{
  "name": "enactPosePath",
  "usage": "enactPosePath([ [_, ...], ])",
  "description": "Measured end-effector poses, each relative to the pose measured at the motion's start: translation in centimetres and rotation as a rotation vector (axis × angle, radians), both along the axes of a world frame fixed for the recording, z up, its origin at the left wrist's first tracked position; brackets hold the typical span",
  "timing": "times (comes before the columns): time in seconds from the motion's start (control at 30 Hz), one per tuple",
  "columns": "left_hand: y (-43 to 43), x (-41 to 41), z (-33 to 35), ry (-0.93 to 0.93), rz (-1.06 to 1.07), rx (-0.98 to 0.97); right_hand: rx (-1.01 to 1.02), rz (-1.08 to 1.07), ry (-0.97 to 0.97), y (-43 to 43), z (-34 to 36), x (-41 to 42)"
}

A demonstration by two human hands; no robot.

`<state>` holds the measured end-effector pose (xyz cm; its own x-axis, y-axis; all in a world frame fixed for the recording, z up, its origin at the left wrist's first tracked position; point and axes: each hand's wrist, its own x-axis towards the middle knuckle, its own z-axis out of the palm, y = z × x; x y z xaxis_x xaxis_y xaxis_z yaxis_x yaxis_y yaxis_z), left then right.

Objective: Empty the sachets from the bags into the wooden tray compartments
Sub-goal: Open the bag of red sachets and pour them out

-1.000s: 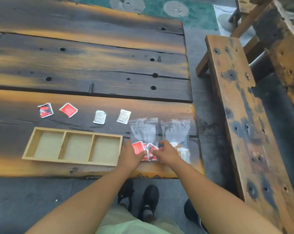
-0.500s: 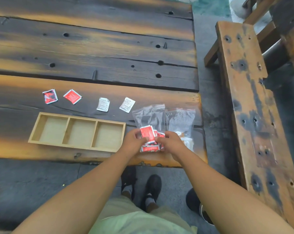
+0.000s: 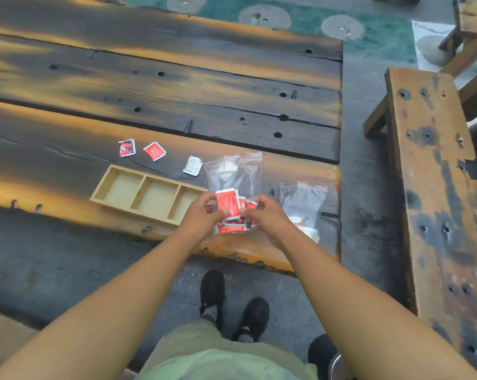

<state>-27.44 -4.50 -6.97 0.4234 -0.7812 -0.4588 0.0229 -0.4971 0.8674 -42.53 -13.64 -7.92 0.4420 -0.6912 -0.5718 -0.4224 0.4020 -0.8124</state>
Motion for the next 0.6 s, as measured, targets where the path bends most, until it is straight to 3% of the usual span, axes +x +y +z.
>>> enactPosePath([
  [0.37, 6.1, 3.8, 1.4, 0.054, 0.256, -0.032, 0.003, 0.135, -0.11, 3.7, 1.2, 6.4],
  [0.6, 8.2, 9.4, 0.3, 0.151, 0.301, -0.066, -0.011, 0.144, -0.097, 5.8, 1.1, 12.5],
])
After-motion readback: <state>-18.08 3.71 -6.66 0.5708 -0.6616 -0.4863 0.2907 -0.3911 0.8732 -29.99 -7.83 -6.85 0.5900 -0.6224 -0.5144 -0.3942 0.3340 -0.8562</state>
